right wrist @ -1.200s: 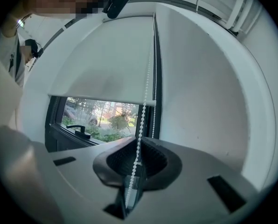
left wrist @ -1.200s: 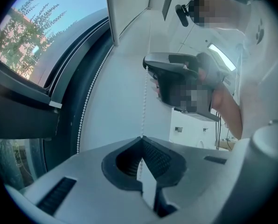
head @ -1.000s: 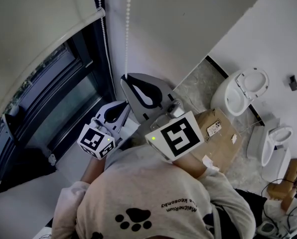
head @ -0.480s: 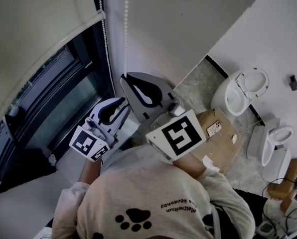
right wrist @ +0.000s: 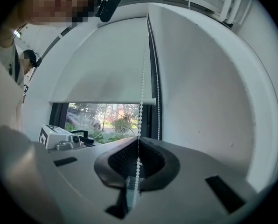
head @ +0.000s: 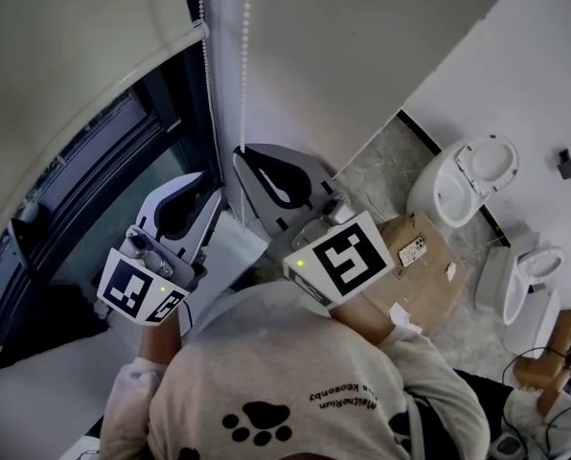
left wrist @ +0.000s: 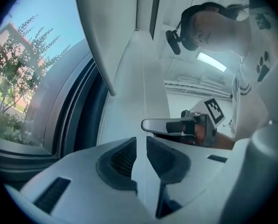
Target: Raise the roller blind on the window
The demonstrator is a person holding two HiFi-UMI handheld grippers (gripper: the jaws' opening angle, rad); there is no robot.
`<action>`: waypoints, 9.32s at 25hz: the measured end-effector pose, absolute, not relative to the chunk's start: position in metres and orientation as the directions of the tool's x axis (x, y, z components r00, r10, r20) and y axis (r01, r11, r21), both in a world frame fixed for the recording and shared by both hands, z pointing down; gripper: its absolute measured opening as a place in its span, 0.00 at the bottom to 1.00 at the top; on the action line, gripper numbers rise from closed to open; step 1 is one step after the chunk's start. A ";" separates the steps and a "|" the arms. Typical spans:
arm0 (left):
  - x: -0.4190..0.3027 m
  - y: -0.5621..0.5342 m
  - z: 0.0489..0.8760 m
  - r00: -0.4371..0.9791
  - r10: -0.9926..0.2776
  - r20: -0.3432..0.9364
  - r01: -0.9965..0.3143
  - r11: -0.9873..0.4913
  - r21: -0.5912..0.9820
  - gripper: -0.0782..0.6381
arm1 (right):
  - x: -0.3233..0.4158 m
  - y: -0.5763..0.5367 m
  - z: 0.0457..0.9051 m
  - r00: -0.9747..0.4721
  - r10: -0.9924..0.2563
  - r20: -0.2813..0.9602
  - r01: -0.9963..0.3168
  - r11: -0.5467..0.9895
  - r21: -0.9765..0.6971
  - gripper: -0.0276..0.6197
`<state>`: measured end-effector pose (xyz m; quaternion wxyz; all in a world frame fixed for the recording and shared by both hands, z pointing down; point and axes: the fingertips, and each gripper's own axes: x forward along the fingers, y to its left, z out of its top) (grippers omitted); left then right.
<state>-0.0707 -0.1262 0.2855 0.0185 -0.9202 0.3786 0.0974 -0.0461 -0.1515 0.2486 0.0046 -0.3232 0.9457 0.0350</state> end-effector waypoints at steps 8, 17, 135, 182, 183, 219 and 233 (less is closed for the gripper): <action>-0.072 -0.122 0.273 0.696 -0.685 -0.217 -0.695 -0.718 0.038 0.21 | -0.048 -0.150 0.267 -0.790 -0.613 -0.001 -0.612 0.788 0.061 0.06; -0.070 -0.122 0.277 0.702 -0.686 -0.193 -0.694 -0.719 0.033 0.21 | -0.053 -0.150 0.330 -0.780 -0.622 0.068 -0.619 0.783 0.061 0.06; -0.030 -0.141 0.340 0.759 -0.651 -0.033 -0.646 -0.758 0.093 0.12 | -0.052 -0.144 0.275 -0.820 -0.573 -0.004 -0.571 0.818 0.072 0.06; -0.058 -0.130 0.436 0.738 -0.674 -0.040 -0.647 -0.723 0.240 0.24 | -0.052 -0.157 0.390 -0.800 -0.598 0.048 -0.594 0.801 0.080 0.06; -0.066 -0.130 0.423 0.733 -0.677 -0.065 -0.646 -0.723 0.246 0.24 | -0.052 -0.157 0.390 -0.800 -0.598 0.045 -0.594 0.801 0.080 0.06; -0.041 -0.155 0.334 0.741 -0.671 -0.023 -0.670 -0.741 0.034 0.12 | -0.058 -0.148 0.440 -0.799 -0.583 0.149 -0.582 0.811 0.059 0.06; -0.038 -0.157 0.368 0.733 -0.680 -0.005 -0.678 -0.731 0.081 0.12 | -0.055 -0.149 0.473 -0.783 -0.580 0.223 -0.594 0.804 0.007 0.06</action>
